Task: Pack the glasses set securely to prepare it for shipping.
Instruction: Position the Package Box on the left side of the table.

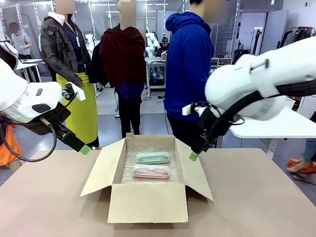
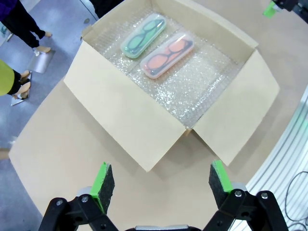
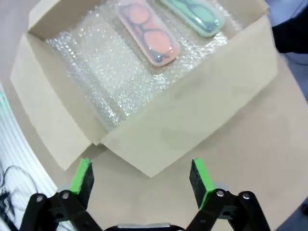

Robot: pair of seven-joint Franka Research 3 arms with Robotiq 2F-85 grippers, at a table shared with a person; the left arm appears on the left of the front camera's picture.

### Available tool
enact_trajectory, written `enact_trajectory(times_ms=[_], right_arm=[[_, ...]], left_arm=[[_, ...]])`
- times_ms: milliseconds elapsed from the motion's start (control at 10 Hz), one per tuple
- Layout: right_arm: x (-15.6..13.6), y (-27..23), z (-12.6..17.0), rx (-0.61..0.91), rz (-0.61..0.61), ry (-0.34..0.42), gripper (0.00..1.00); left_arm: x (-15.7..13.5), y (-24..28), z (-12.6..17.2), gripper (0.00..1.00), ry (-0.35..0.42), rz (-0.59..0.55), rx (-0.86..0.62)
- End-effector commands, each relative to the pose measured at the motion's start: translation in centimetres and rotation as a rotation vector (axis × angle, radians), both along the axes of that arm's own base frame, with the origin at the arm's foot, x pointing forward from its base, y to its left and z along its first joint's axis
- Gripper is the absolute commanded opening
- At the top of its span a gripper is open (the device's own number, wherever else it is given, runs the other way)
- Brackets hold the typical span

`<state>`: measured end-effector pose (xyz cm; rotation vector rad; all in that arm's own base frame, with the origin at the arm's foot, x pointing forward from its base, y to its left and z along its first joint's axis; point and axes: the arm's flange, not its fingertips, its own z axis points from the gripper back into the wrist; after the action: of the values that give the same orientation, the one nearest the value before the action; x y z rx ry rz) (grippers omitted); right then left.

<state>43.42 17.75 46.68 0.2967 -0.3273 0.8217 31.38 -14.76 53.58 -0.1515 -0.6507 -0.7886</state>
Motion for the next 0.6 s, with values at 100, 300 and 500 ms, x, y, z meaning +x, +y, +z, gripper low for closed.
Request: enact_trajectory(times_ms=[100, 300, 500], right_arm=[[-6.1, -3.0, 0.0, 0.001, -0.217, -0.053, 1.0], [-8.6, -5.8, 0.3, 0.028, -0.303, -0.115, 1.0], [-9.0, -6.6, 0.3, 0.018, -0.34, -0.234, 1.0]], left_arm=[[0.0, 0.1, 0.0, 1.0, 0.002, -0.009, -0.009], [0.0, 0.1, 0.0, 1.0, 0.002, -0.009, -0.009], [0.0, 0.1, 0.0, 1.0, 0.002, -0.009, -0.009]])
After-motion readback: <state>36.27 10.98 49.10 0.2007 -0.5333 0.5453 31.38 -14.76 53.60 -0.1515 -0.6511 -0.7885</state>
